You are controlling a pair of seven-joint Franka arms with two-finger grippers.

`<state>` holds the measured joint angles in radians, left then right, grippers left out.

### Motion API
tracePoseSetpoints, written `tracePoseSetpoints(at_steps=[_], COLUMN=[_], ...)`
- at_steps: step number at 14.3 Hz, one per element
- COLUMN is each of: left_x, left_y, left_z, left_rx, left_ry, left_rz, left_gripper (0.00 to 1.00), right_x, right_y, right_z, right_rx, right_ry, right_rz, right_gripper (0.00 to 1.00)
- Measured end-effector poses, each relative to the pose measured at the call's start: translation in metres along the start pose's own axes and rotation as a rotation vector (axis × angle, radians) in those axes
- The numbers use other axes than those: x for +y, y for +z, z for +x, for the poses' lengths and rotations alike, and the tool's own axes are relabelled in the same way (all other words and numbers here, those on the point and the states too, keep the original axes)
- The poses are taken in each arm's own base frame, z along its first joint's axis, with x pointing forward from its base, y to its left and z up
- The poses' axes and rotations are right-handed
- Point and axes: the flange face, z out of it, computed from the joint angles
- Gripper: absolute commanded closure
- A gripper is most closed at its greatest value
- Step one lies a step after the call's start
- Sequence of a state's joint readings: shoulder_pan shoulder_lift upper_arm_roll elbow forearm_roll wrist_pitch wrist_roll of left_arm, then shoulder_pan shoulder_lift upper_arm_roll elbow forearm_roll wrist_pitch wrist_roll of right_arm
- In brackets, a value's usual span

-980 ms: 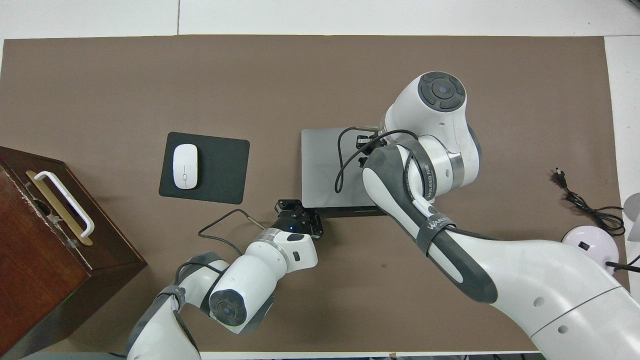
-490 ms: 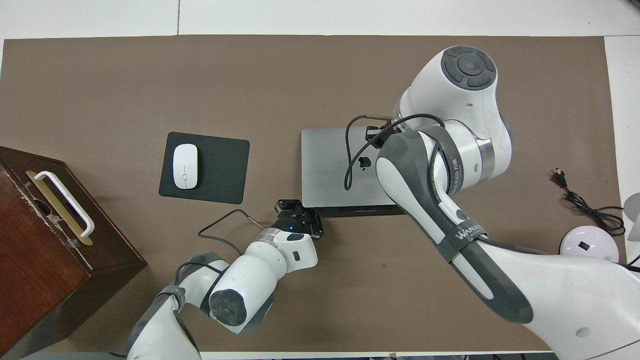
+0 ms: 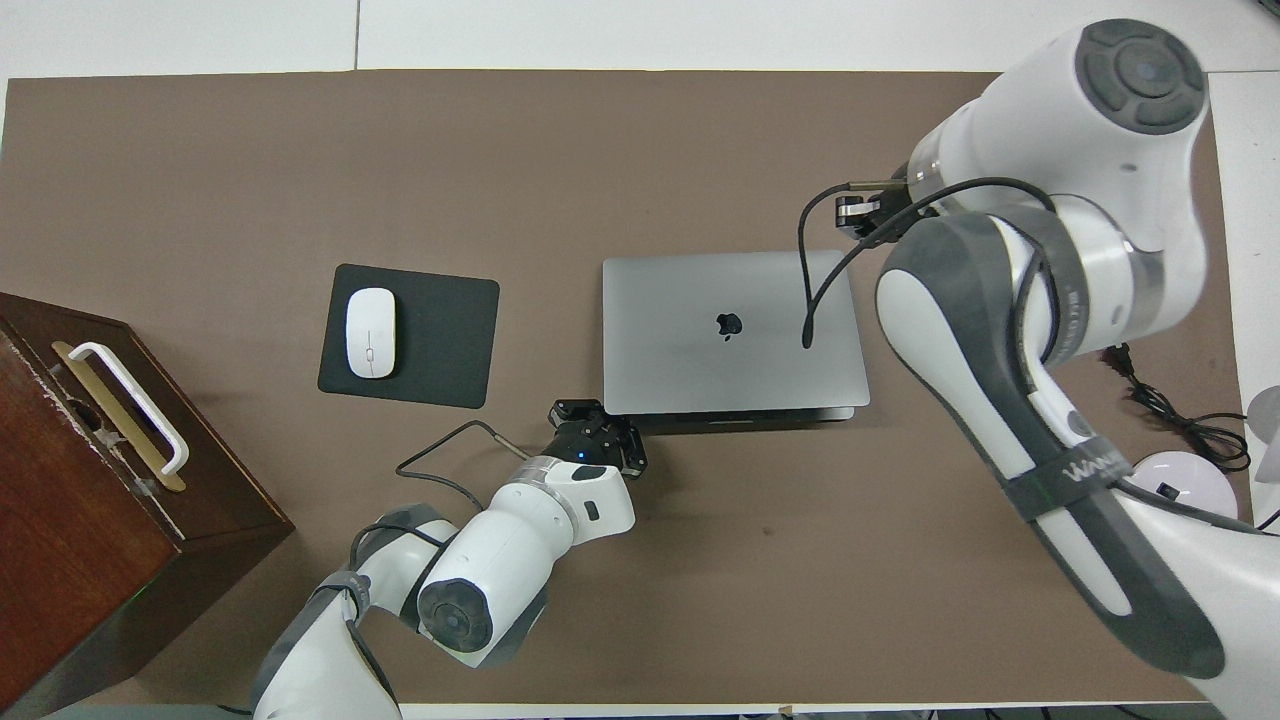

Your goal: Close laptop with both arms

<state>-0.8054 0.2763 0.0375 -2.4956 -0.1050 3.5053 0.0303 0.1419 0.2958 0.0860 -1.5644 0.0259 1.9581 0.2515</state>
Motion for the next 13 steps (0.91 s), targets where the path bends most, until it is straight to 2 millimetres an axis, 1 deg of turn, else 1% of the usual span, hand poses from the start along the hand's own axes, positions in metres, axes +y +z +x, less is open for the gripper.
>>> tracePoseSetpoints(at_steps=[2, 3, 4, 5, 8, 10, 13], left_x=[-0.002, -0.003, -0.004, -0.005, -0.006, -0.005, -0.005], left_y=[-0.002, -0.003, -0.004, -0.006, -0.015, -0.022, -0.034], left_z=[-0.001, -0.001, 0.0, 0.001, 0.006, 0.01, 0.02], left_rx=[-0.004, -0.012, -0.025, -0.043, -0.093, -0.104, -0.136], left_ry=[-0.016, -0.022, -0.03, -0.04, -0.066, -0.085, -0.1], left_rz=[0.002, 0.003, 0.004, 0.004, 0.001, -0.002, -0.007], left_gripper=[1.0, 1.0, 1.0, 1.0, 1.0, 1.0, 1.0], right_x=[0.019, 0.028, 0.038, 0.049, 0.086, 0.106, 0.127], right_y=[-0.031, -0.047, -0.061, -0.075, -0.115, -0.135, -0.166], right_z=[0.0, -0.003, -0.005, -0.007, -0.012, -0.013, -0.024], right_rx=[0.038, 0.052, 0.063, 0.07, 0.077, 0.091, 0.116], right_ry=[-0.043, -0.065, -0.085, -0.1, -0.102, -0.082, -0.067], right_rz=[-0.023, -0.034, -0.044, -0.052, -0.068, -0.096, -0.123], right_gripper=[0.53, 0.37, 0.08, 0.0, 0.0, 0.0, 0.0])
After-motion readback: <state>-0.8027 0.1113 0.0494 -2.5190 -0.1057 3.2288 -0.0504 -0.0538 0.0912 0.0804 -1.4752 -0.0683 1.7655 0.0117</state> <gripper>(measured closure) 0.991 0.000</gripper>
